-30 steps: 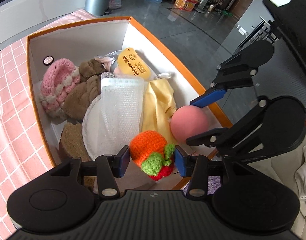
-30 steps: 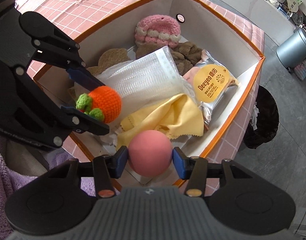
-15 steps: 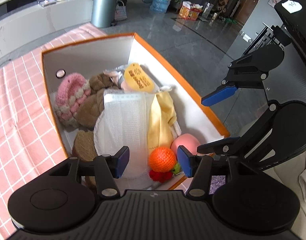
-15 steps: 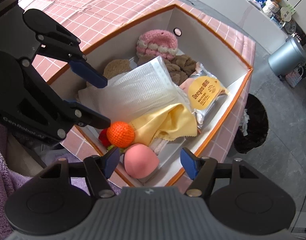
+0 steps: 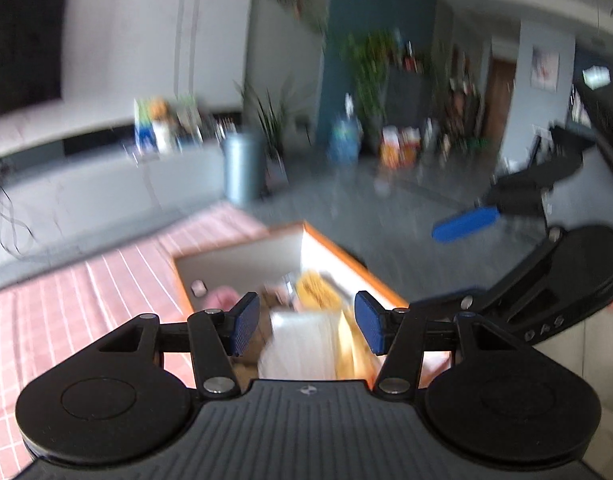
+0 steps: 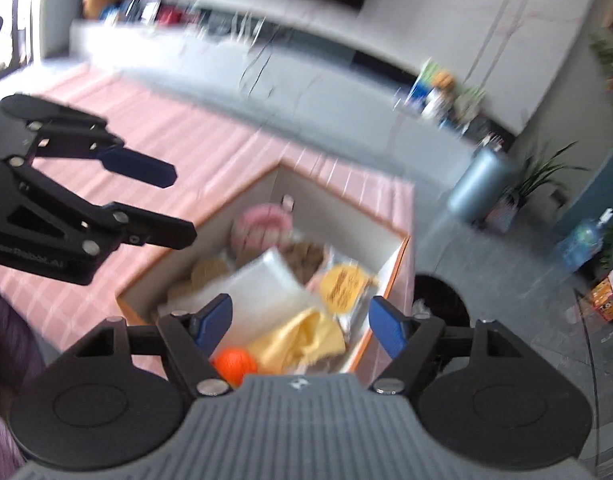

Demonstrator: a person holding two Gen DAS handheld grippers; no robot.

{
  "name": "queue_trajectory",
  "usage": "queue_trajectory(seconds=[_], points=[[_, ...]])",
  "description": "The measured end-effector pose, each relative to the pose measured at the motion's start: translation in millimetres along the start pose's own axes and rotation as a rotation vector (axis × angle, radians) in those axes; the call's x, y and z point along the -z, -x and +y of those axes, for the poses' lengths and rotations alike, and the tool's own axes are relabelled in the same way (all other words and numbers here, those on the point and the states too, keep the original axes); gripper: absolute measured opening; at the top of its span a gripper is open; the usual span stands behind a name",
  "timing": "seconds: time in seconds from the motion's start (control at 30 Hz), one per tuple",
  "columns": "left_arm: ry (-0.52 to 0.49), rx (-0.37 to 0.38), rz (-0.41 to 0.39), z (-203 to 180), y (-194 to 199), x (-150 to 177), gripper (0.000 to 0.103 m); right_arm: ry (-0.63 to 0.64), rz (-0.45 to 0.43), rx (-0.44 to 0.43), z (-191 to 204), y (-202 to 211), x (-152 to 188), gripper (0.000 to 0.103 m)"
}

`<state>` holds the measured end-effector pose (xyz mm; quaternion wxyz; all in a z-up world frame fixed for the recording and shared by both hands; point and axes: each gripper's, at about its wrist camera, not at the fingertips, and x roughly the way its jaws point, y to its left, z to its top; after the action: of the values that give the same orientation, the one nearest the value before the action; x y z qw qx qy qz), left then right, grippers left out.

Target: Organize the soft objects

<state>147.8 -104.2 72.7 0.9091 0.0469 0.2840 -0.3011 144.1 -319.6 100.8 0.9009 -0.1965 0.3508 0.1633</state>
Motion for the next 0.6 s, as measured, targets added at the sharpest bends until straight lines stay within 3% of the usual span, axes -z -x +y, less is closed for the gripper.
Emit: queue_trajectory(seconds=[0.1,0.2,0.27,0.37,0.47,0.6], points=[[0.011,-0.043,-0.115,-2.1,24.4,5.2,0.071,-0.077,-0.096,0.047,8.3,12.4,8.2,0.075],[-0.005,-0.138,-0.196,-8.3,43.5,10.6,0.074,-0.143,-0.196,0.122,20.9,21.7,17.3,0.087],[-0.009,-0.175,-0.243,-11.9,54.5,15.1,0.079,-0.208,-0.258,0.145,29.5,27.7,25.3,0.089],[0.005,-0.243,-0.318,-15.8,66.9,27.0,0.091,-0.307,-0.334,0.184,45.6,32.7,38.2,0.09],[0.017,-0.337,-0.373,-20.6,71.1,42.9,0.098,-0.385,-0.403,0.26,66.9,34.7,53.2,0.094],[0.049,-0.45,-0.387,-23.7,69.7,62.7,0.098,-0.43,-0.472,0.362,94.8,26.5,72.5,0.097]])
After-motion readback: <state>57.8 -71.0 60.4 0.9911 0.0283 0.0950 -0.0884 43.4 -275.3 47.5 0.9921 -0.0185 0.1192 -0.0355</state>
